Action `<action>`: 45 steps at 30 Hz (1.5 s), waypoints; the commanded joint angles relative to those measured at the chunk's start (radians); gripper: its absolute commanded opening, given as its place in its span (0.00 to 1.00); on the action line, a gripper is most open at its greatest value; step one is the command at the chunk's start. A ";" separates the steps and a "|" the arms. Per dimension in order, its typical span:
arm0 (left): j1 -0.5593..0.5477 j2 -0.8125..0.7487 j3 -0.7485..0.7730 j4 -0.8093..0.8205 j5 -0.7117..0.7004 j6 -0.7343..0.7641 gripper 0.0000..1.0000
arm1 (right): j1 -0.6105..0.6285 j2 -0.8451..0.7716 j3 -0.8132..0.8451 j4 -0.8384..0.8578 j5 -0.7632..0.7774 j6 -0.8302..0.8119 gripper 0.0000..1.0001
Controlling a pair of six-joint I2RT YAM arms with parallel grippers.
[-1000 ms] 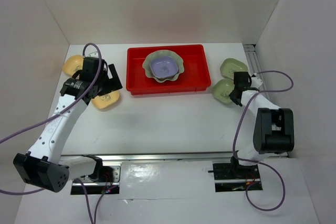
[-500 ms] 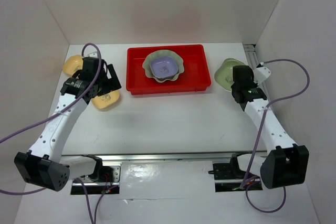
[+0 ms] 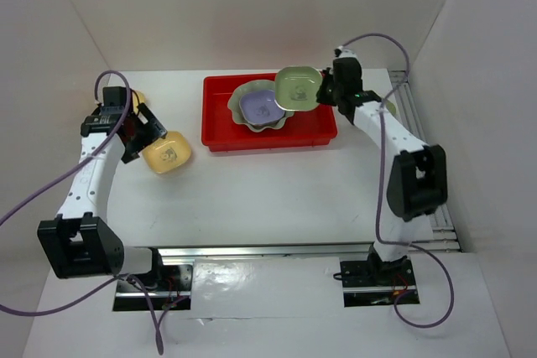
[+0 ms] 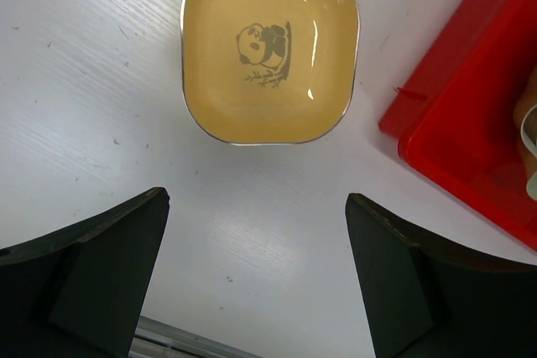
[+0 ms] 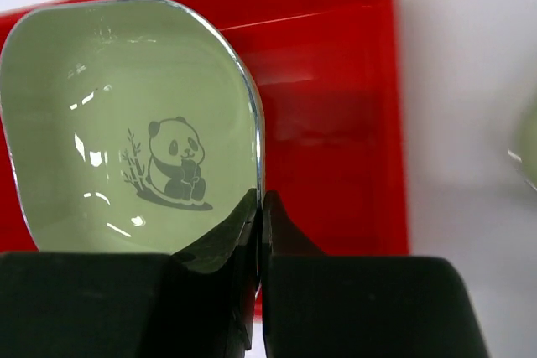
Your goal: Place the plates into the plastic bin on the countertop
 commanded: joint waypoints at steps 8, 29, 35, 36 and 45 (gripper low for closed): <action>0.154 0.241 0.127 -0.006 -0.063 -0.037 1.00 | 0.057 0.376 0.438 -0.068 -0.176 -0.180 0.00; 0.188 0.497 0.096 0.041 -0.056 -0.014 0.94 | 0.149 0.503 0.601 -0.062 -0.191 -0.191 0.90; 0.188 0.507 0.075 0.059 -0.056 -0.023 0.82 | 0.180 0.385 0.590 -0.043 -0.159 -0.191 1.00; 0.188 0.507 0.075 0.059 -0.056 -0.023 0.79 | 0.180 0.361 0.569 -0.043 -0.150 -0.191 1.00; 0.156 0.556 0.043 0.101 -0.082 -0.059 0.61 | 0.209 0.054 0.368 0.038 -0.130 -0.191 1.00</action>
